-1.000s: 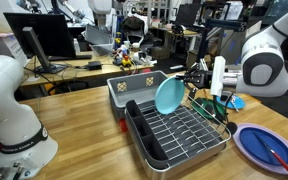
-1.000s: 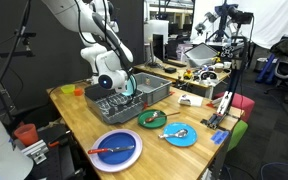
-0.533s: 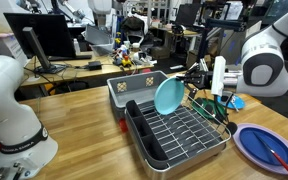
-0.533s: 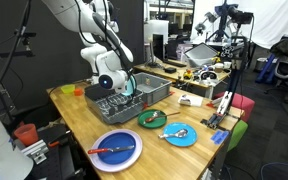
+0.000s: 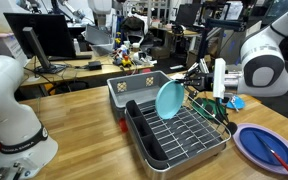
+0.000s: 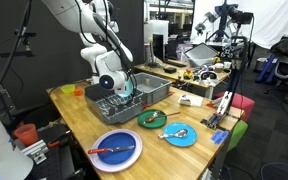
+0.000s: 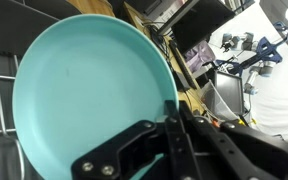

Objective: Put the light blue plate on the dish drainer

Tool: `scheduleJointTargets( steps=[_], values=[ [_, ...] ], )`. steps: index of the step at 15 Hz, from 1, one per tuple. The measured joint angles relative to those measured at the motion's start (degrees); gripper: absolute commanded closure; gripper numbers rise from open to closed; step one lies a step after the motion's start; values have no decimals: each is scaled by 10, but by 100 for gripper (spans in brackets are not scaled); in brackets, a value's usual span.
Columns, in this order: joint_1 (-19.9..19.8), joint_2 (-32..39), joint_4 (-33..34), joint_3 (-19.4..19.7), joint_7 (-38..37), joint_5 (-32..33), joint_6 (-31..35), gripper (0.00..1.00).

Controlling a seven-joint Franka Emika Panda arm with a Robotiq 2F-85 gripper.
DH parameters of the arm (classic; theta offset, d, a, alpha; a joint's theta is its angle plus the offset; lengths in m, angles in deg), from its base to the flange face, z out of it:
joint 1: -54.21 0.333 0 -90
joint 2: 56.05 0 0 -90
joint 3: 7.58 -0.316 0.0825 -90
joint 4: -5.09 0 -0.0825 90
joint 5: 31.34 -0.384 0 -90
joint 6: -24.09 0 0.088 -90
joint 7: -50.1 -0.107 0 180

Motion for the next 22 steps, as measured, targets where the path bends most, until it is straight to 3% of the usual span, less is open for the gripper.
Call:
scheduleJointTargets(
  steps=[8,16,17,18,22],
  values=[
    [0,9,-7,7,1,20,-44,98],
    [-3,9,-63,30,14,31,-126,98],
    [-3,9,-68,30,16,37,-127,88],
    [-3,8,-70,30,19,42,-127,68],
    [-2,7,-72,30,20,65,-127,40]
  ],
)
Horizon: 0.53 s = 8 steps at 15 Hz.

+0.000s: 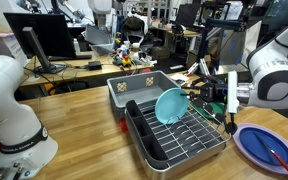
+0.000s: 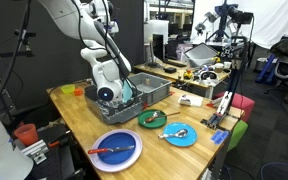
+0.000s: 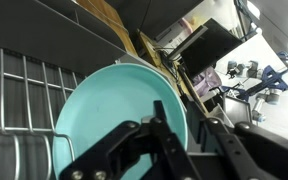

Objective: Put the light blue plate on the dish drainer

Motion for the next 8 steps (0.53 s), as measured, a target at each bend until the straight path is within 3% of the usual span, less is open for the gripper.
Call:
scheduleJointTargets(
  steps=[5,7,8],
  values=[
    [2,-20,0,-1,5,35,0,4],
    [2,-38,-4,-1,5,45,-1,0],
    [2,-49,-7,-2,5,52,-1,9]
  ],
)
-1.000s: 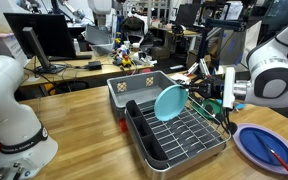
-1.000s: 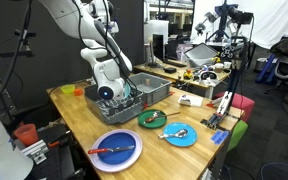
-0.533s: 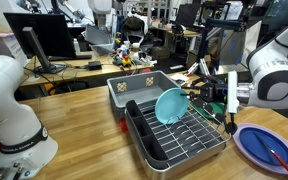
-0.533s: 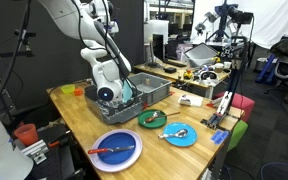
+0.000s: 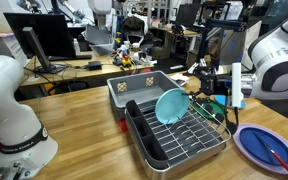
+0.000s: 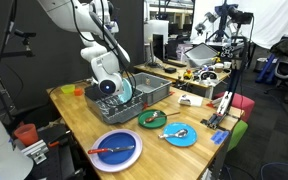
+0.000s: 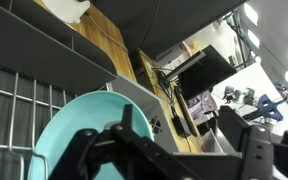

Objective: Put the light blue plate on the dish drainer

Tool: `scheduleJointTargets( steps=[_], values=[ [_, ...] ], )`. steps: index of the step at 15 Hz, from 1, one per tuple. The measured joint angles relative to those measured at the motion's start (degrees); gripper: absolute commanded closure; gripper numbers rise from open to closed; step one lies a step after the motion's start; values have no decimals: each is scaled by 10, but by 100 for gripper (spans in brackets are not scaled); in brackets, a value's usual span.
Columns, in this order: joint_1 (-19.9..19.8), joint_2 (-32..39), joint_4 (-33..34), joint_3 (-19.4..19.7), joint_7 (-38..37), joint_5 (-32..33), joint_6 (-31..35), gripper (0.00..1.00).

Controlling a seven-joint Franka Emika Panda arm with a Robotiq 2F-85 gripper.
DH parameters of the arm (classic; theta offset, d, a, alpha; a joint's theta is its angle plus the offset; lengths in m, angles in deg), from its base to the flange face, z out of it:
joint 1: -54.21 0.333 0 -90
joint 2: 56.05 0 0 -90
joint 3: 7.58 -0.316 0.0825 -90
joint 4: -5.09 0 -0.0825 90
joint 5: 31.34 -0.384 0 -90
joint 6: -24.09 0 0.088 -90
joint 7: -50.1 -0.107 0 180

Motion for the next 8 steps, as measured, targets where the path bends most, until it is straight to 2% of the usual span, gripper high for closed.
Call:
scheduleJointTargets(
  steps=[1,2,8],
  values=[
    [0,-12,-5,0,-1,6,0,1],
    [0,-24,-10,-1,-1,11,0,0],
    [0,-33,-21,-1,-1,12,0,0]
  ],
)
